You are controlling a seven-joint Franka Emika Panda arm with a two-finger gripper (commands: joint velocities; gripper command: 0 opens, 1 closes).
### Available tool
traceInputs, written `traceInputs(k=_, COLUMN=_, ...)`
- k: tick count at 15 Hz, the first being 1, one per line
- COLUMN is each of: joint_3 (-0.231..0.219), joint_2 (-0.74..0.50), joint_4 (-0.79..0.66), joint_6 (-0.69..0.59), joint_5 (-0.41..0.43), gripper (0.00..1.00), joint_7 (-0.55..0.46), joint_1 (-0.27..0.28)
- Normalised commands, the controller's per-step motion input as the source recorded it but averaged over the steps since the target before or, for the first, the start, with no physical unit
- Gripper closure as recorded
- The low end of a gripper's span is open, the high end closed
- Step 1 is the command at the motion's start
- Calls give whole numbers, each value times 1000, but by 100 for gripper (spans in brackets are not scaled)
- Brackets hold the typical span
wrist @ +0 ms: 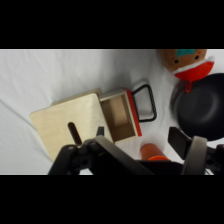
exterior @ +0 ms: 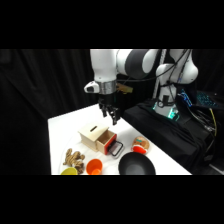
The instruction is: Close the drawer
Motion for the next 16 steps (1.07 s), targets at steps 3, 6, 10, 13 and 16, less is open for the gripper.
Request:
traceInputs(k=3, joint_3=47, joint_2=21, joint_4=59, joint_6=-26, joint_5=-3, gripper=0, joint_7=135, joint_1=26)
traceInputs(k=6, joint_3=81, joint_2=-45, joint_4=-27, joint_6=5, joint_5=32, gripper=0, joint_7=349, joint_1=93)
traceInputs(k=10, joint_3=104, joint_2=-180, joint_4=-191, joint_6=60, joint_5=38, gripper=0, joint_7=613, joint_1=160)
traceInputs(k=13, joint_3=77, joint_2=-227, joint_4=-262, joint_6=145, joint_5=-60, gripper=0, joint_7=745, joint_1=155)
traceInputs(k=16, joint_3=55, joint_2=-198, joint_4=-248, joint_6=170, joint_5=-115, gripper=0, joint_7=764, joint_1=120)
